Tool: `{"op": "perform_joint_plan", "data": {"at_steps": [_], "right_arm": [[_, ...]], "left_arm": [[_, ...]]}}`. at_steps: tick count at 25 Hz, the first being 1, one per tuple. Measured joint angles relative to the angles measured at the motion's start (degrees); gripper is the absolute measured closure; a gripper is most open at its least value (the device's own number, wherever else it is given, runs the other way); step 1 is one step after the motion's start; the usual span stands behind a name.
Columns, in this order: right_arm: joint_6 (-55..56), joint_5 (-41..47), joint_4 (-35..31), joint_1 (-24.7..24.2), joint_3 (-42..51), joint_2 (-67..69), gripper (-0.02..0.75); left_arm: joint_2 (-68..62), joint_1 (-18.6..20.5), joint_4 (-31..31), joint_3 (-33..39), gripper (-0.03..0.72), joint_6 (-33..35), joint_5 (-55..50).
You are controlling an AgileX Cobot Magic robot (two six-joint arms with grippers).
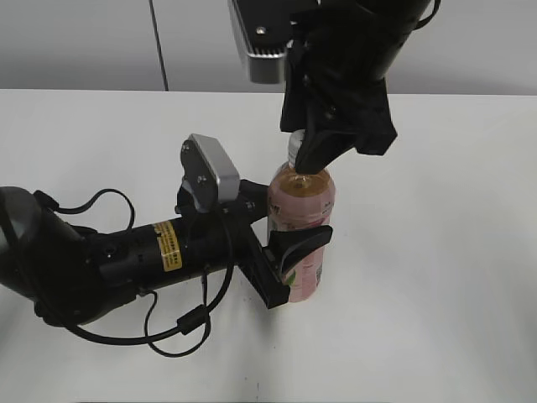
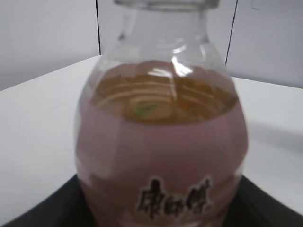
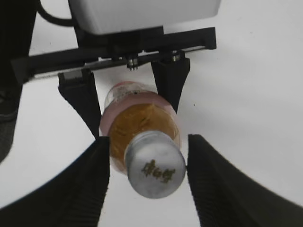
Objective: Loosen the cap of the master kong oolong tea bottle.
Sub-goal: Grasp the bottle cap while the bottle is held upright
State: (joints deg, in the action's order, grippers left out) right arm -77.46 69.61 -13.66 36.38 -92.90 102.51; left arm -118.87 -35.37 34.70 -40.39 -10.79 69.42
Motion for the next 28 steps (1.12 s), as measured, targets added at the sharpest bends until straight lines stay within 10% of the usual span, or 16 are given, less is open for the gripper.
{"op": "perform_joint_plan", "data": {"at_steps": [6, 15, 28], "right_arm": [[18.7, -2.1, -1.7, 0.0, 0.0, -0.3, 0.220], [78.5, -0.4, 5.2, 0.0, -3.8, -0.9, 0.211], [87.7, 0.1, 4.6, 0.0, -3.9, 0.7, 0.234]], "left_arm": [[-0.1, 0.0, -0.1, 0.0, 0.281, -0.1, 0.0], [-0.1, 0.0, -0.1, 0.0, 0.281, -0.1, 0.1], [-0.1, 0.0, -0.1, 0.0, 0.282, -0.1, 0.1]]}}
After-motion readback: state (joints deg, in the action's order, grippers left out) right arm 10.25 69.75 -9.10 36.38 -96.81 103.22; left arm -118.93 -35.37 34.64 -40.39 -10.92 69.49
